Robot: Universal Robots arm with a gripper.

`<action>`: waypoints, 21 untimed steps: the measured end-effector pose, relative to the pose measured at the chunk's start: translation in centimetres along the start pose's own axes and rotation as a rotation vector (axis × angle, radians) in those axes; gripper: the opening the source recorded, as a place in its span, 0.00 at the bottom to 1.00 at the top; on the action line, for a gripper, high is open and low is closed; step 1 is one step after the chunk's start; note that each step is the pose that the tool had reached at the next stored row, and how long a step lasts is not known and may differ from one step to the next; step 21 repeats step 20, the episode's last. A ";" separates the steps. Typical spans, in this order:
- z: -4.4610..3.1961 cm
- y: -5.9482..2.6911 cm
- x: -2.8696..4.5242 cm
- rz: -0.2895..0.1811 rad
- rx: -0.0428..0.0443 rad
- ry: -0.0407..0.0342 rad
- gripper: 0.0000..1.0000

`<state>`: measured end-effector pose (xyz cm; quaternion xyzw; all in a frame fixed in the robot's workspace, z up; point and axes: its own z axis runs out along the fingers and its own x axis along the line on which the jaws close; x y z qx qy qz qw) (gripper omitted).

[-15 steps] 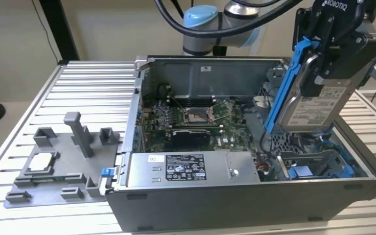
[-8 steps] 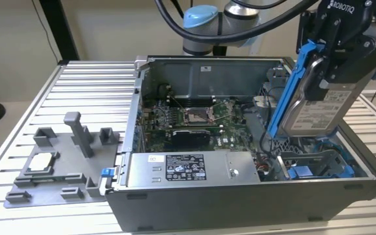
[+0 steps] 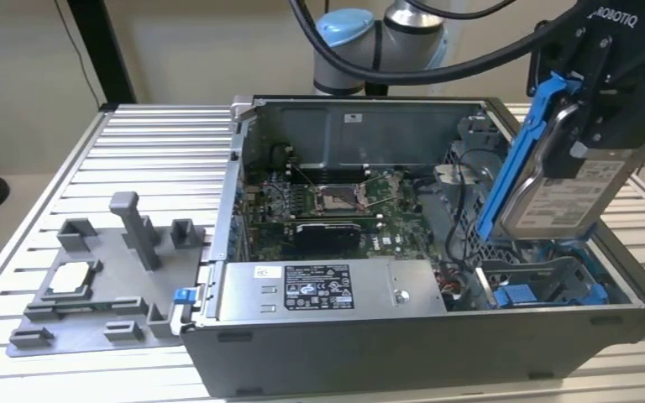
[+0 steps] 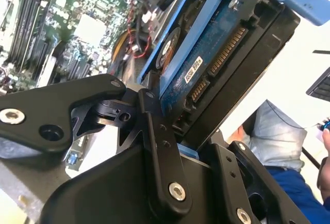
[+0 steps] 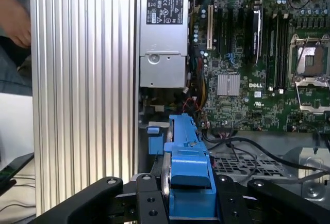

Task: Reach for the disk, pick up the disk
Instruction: 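Pick up the disk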

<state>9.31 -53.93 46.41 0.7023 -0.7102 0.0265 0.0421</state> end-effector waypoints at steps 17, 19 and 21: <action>0.14 -2.23 2.00 0.000 -0.0026 0.0001 0.00; 0.15 -2.24 2.00 0.000 -0.0025 0.0001 0.00; 0.15 -2.24 2.00 0.000 -0.0026 0.0001 0.00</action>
